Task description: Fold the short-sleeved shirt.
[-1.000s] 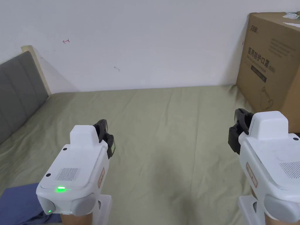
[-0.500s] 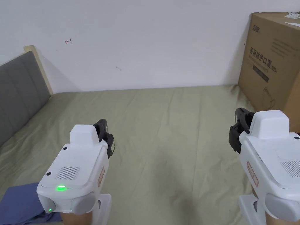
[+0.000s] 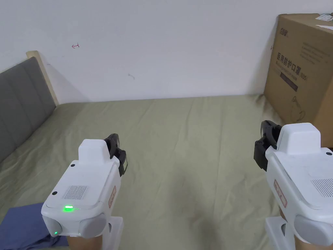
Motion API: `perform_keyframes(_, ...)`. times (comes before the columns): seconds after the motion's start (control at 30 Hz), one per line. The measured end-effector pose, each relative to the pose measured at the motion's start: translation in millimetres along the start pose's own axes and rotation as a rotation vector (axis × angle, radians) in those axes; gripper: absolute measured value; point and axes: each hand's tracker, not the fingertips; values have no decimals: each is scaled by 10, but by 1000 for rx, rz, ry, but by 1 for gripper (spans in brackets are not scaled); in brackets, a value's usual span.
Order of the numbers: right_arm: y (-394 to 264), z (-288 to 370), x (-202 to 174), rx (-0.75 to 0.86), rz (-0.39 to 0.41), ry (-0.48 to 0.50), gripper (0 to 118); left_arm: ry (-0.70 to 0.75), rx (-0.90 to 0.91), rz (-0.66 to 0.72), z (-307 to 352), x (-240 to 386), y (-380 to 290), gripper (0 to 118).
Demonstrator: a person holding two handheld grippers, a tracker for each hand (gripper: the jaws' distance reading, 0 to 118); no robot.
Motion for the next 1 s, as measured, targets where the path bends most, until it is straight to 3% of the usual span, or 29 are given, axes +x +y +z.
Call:
perform_keyframes(0.73, 4, 3, 8, -15, 0, -5, 1, 2, 2, 12, 27, 12, 38, 2)
perform_keyframes(0.77, 6, 1, 10, -22, 4, -12, 3, 0, -3, 18, 14, 2, 39, 9)
perform_keyframes(0.8, 6, 0, 11, -25, 2, -10, 16, 2, -8, 24, 10, -4, 44, 24)
perform_keyframes(0.83, 7, -1, 16, -30, -1, -15, 38, 3, -10, 30, 7, -10, 46, 47)
perform_keyframes(0.9, 6, -14, 28, -43, -17, -15, 96, 2, -13, 34, -12, -35, 38, 95)
perform_keyframes(0.93, 0, -12, 36, -39, -23, -18, 103, 8, -8, 32, -12, -35, 35, 106)
perform_keyframes(1.0, -12, 9, 37, -20, -32, -23, 105, 14, 1, 25, 14, -18, 48, 112)
